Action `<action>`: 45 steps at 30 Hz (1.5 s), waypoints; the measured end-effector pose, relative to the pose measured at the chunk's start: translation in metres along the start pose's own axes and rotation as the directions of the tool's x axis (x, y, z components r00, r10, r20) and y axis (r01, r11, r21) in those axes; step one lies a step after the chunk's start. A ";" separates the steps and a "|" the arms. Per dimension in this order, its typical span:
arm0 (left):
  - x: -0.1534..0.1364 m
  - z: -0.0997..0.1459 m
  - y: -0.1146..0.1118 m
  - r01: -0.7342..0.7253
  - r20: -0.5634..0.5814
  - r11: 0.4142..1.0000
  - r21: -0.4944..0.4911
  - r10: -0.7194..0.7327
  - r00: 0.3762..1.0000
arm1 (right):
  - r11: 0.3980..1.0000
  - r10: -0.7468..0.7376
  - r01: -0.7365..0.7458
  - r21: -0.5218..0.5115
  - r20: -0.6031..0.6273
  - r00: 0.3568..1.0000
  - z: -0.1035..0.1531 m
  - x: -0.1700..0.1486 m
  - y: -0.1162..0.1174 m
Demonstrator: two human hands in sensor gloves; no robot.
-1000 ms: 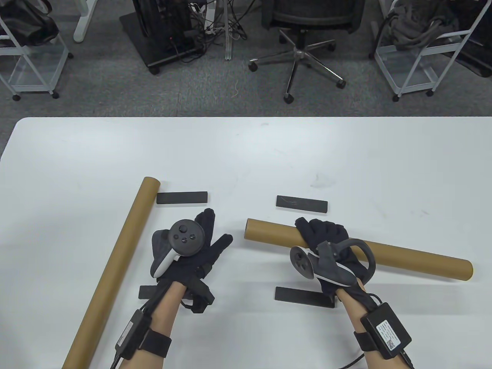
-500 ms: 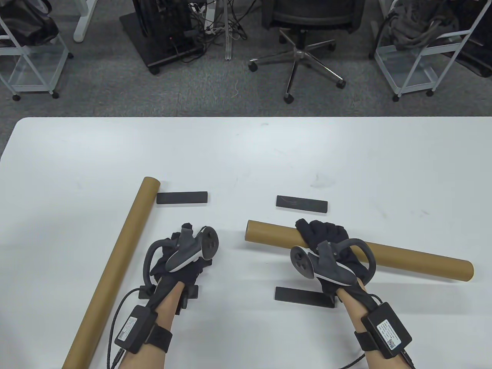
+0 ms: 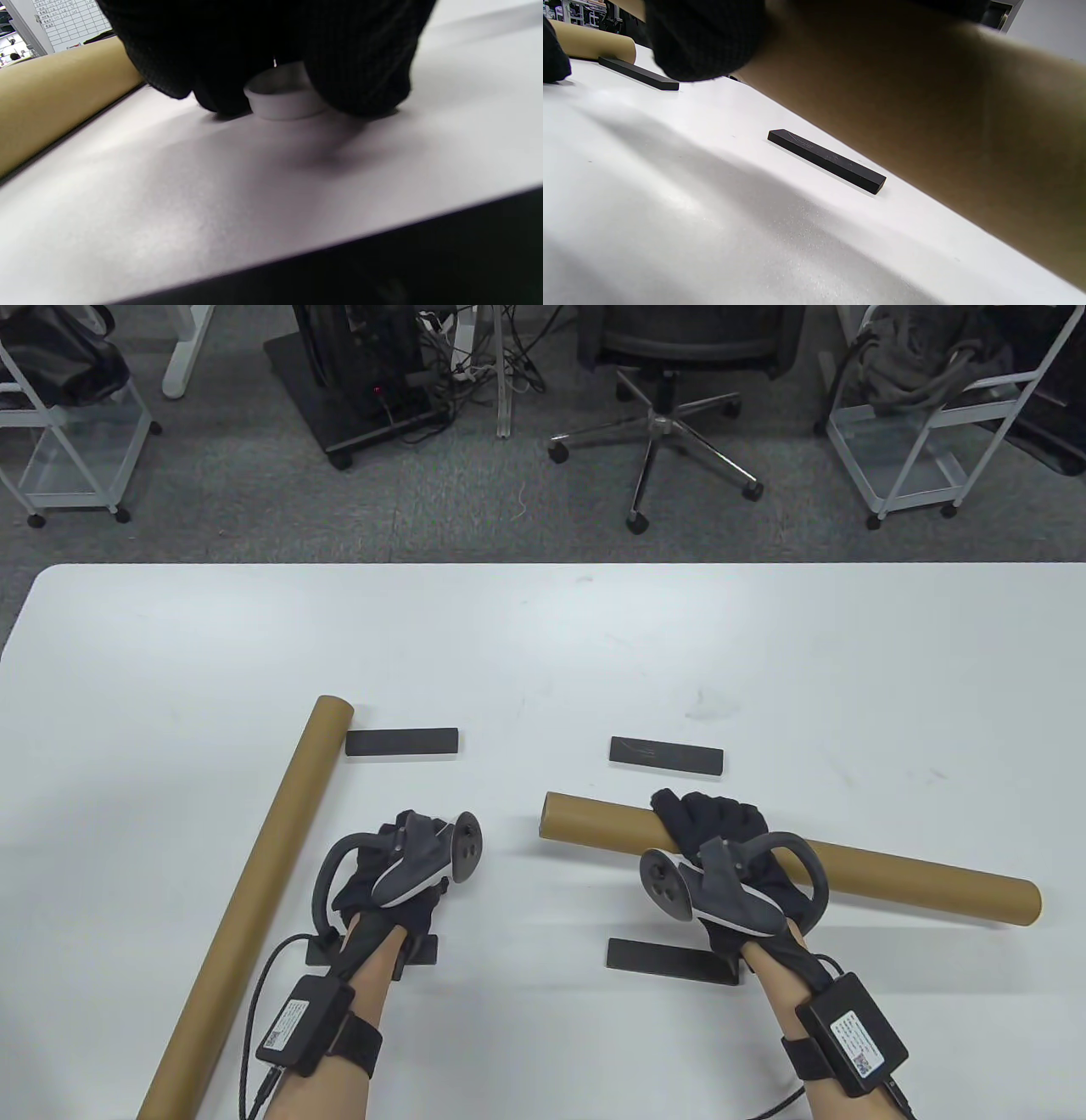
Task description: Roll up posters and store in mailing tubes
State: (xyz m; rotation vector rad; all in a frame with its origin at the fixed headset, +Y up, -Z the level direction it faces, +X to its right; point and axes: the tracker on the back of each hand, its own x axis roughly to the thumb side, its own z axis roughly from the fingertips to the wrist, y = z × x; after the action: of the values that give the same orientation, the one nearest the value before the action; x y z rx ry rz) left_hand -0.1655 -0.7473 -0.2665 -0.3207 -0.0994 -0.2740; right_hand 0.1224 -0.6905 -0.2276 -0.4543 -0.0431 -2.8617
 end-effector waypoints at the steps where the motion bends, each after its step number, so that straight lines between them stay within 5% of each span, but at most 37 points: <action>1: 0.000 0.000 0.000 0.001 0.004 1.000 0.002 -0.001 1.000 | 1.000 0.001 -0.001 0.000 0.000 1.000 0.000 0.000 0.000; 8: -0.005 0.003 0.010 -0.071 0.023 0.996 0.052 0.070 0.997 | 1.000 0.003 -0.003 -0.001 0.002 1.000 0.000 0.000 0.000; 11: -0.012 0.007 0.022 -0.347 0.073 0.932 0.109 0.340 0.938 | 1.000 0.003 -0.003 -0.002 0.004 1.000 -0.001 0.001 0.000; 13: -0.017 0.009 0.026 -0.636 0.138 0.767 0.087 0.623 0.770 | 1.000 0.005 -0.005 -0.003 0.008 1.000 -0.001 0.001 0.000; 15: -0.019 0.008 0.026 -0.850 0.193 0.526 0.031 0.831 0.522 | 1.000 0.007 -0.007 -0.003 0.010 1.000 -0.001 0.002 0.000; 18: -0.020 0.009 0.025 -0.956 0.197 0.292 -0.028 0.939 0.281 | 1.000 0.009 -0.009 -0.005 0.012 1.000 -0.001 0.003 0.000; 21: -0.018 0.008 0.024 -0.948 0.214 0.314 -0.056 0.931 0.296 | 1.000 0.010 -0.009 -0.013 0.017 1.000 -0.001 0.004 0.000; 25: -0.015 0.008 0.022 -0.967 0.198 0.242 -0.077 0.954 0.223 | 1.000 0.012 -0.012 -0.012 0.028 1.000 -0.001 0.007 0.001; 31: -0.006 0.009 0.025 -0.962 0.230 0.249 -0.112 0.948 0.219 | 1.000 0.012 -0.012 -0.016 0.037 0.999 -0.001 0.010 0.000; 36: -0.002 0.013 0.029 -0.950 0.241 0.305 -0.066 0.929 0.282 | 1.000 0.019 -0.018 -0.020 0.042 0.999 -0.001 0.012 0.001; 41: 0.002 0.016 0.029 -0.956 0.213 0.293 -0.014 0.935 0.283 | 0.999 0.027 -0.026 -0.022 0.037 0.999 -0.001 0.013 0.001; 45: 0.017 0.028 0.042 -0.930 0.260 0.365 0.040 0.895 0.362 | 0.999 0.010 -0.008 -0.038 0.034 0.999 -0.001 0.013 -0.003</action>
State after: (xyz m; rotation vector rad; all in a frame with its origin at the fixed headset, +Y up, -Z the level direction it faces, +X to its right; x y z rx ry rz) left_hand -0.1391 -0.7040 -0.2504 -0.1731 -0.1229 0.9392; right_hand 0.1090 -0.6908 -0.2247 -0.5090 0.0072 -2.8503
